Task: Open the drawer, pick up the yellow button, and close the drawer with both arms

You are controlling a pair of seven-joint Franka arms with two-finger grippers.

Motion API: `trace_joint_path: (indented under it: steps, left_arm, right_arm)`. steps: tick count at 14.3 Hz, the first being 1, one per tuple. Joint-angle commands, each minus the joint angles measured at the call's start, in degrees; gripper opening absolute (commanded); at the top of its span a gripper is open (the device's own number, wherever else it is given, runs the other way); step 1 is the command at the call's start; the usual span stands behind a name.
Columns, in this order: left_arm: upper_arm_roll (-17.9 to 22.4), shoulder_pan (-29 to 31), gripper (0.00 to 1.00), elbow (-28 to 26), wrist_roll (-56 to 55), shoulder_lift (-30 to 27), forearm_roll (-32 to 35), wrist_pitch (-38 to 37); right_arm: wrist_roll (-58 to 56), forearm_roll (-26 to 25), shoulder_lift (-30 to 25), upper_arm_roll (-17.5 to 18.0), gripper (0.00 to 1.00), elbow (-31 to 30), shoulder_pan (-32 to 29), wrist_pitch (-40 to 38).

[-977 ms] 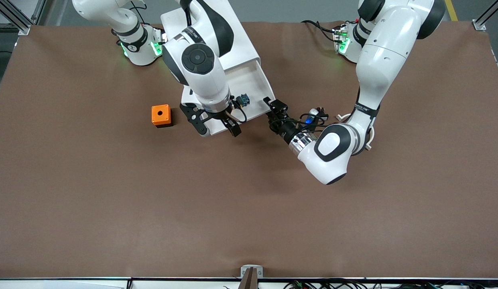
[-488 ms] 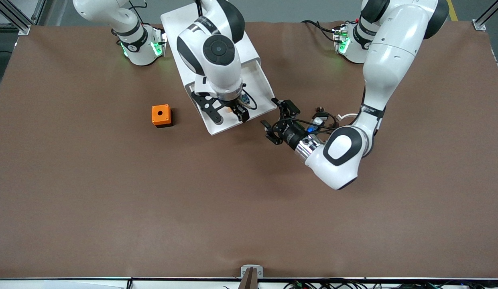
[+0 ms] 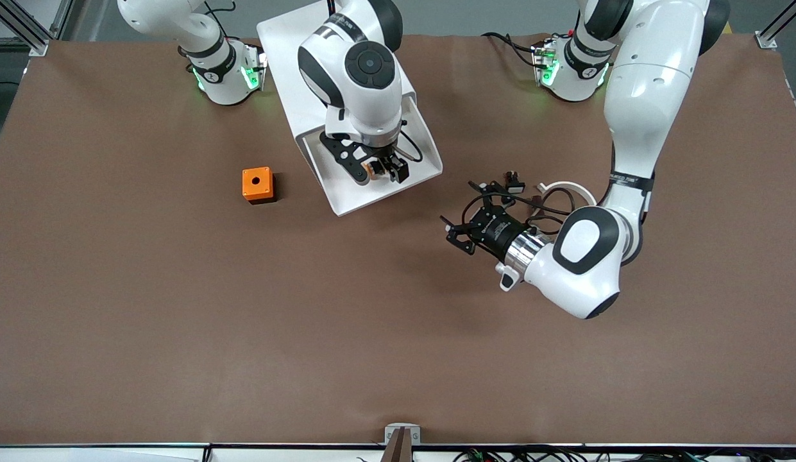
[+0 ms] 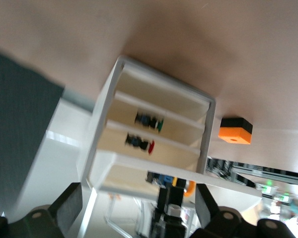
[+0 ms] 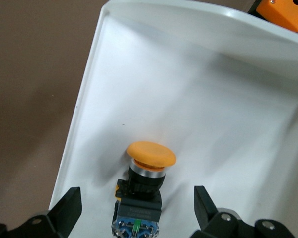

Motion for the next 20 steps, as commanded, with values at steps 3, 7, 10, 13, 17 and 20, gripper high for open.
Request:
trace_joint_path:
  steps: [3,7,10,13,17,20]
  left_arm:
    - [0.41,-0.89,1.0,-0.93,14.23,-9.22,14.41,8.8]
    - [0.23,-6.07,1.0,-1.28,15.4,-13.19,29.0,18.56]
    - [0.23,-8.44,1.0,-2.51,14.78,-13.37,34.55,21.12]
    - [0.23,-9.76,1.0,-4.61,14.69,-13.46,37.29,23.93]
    - [-0.21,-11.96,1.0,-11.63,12.94,-15.99,41.68,32.35]
    - [-0.99,-13.02,1.0,-14.55,13.29,-18.64,44.94,33.52]
  right_arm:
    - [1.78,-0.14,-0.61,-0.37,0.99,-0.81,0.5,-1.07]
    - [2.22,0.21,-0.61,-0.37,0.97,-0.81,1.2,-0.98]
    - [2.22,0.3,-0.43,-0.37,0.91,-0.81,1.81,-0.72]
    - [2.22,0.38,-0.35,-0.37,0.81,-0.99,2.34,-0.54]
    - [2.22,0.47,-0.35,-0.37,0.33,-1.08,2.43,-0.63]
    - [1.96,1.79,-0.78,-0.46,0.0,-0.99,1.99,-0.98]
